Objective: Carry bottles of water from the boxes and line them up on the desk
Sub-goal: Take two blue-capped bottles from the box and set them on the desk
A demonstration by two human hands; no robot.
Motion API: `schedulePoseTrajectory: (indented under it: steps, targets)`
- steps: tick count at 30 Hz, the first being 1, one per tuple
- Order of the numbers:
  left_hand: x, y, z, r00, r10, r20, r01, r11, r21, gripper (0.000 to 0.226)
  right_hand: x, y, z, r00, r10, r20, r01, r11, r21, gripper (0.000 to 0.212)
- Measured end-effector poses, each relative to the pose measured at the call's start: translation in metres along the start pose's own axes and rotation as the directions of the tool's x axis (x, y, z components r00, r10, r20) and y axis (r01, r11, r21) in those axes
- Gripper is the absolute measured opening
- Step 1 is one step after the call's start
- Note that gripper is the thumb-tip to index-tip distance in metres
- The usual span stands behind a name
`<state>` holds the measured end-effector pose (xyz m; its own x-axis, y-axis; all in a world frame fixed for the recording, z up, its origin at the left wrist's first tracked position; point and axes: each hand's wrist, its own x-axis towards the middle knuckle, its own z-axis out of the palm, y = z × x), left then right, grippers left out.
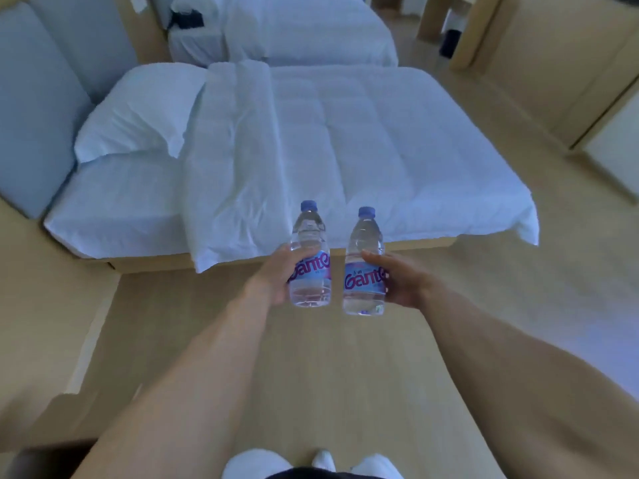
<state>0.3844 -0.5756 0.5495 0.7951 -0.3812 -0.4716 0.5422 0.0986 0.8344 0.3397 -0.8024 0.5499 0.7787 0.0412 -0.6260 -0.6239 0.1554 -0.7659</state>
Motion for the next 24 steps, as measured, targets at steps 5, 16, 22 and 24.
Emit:
schedulePoseTrajectory:
  steps: [5, 16, 22, 24]
  targets:
    - [0.061, 0.003, 0.115, 0.975, -0.081, 0.206, 0.041, 0.981, 0.192, 0.020, -0.043, 0.002, -0.105, 0.975, -0.006, -0.224, 0.044, 0.985, 0.164, 0.058]
    - [0.164, -0.006, 0.316, 0.798, -0.239, 0.553, 0.007, 0.922, 0.388, 0.011, -0.098, 0.012, -0.278, 0.807, 0.055, -0.587, 0.177, 0.927, 0.329, 0.031]
    - [0.229, 0.006, 0.398, 0.711, -0.357, 0.606, -0.009, 0.857, 0.516, 0.055, -0.087, -0.009, -0.357, 0.742, 0.064, -0.668, 0.211, 0.923, 0.323, 0.035]
    - [0.251, 0.012, 0.424, 0.707, -0.381, 0.596, -0.026, 0.828, 0.560, 0.050, -0.082, -0.017, -0.379, 0.719, 0.075, -0.691, 0.218, 0.920, 0.327, 0.033]
